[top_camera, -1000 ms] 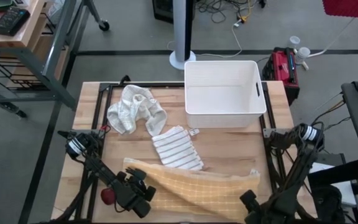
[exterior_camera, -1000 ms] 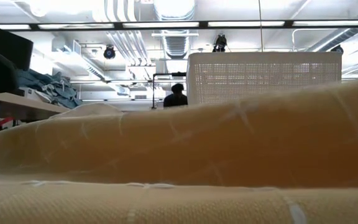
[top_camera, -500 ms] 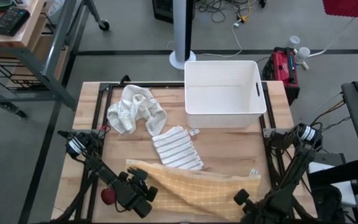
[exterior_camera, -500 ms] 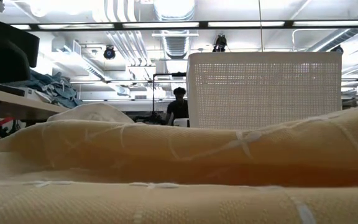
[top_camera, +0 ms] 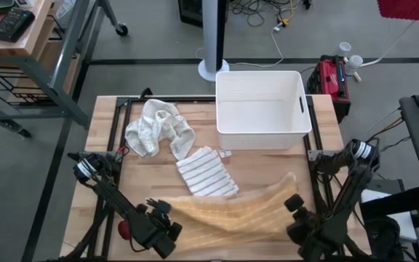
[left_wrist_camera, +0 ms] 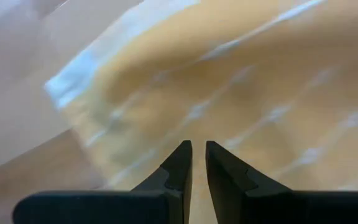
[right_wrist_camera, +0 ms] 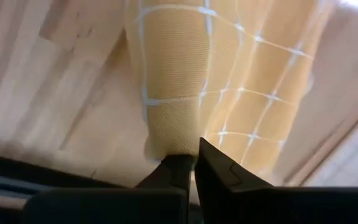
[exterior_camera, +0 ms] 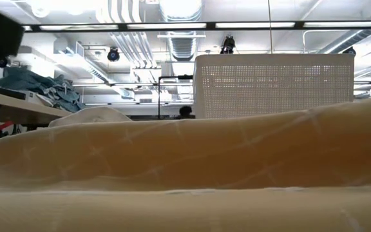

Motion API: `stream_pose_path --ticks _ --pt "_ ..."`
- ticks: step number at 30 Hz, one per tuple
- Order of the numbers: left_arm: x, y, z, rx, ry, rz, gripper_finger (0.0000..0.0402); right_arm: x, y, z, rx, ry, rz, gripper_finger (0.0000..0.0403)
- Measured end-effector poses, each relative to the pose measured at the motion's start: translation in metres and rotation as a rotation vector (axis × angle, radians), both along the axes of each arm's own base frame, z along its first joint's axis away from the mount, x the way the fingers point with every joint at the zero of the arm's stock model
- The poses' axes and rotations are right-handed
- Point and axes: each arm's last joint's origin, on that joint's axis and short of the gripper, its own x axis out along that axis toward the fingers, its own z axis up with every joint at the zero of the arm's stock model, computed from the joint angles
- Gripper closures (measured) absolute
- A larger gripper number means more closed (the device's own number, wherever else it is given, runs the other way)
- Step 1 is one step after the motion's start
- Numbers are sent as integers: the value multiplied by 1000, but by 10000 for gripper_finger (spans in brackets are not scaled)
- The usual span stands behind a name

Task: Fold towel
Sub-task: Fold the yellow squared towel

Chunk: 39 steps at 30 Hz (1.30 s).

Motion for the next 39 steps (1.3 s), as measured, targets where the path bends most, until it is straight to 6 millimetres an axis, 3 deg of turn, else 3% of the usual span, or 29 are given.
stream_pose_path --ticks 9,14,18,27,32,39 --pt "-9 2 -11 -26 60 60 364 -24 -14 46 230 -102 -196 325" --pt "-8 -2 -11 -44 41 59 364 -28 -10 53 338 -148 -258 262" --pt "-10 -14 -10 -99 -4 9 364 -22 4 36 375 -158 -230 219" --pt "-26 -54 -9 -234 -177 -129 365 -13 24 -26 153 -73 -102 164" --pt "-31 -76 -5 -301 -340 -211 365 -9 27 -47 56 -65 -45 193" --pt "-39 -82 -4 -354 -311 -188 365 -12 21 -39 21 -48 -43 350"
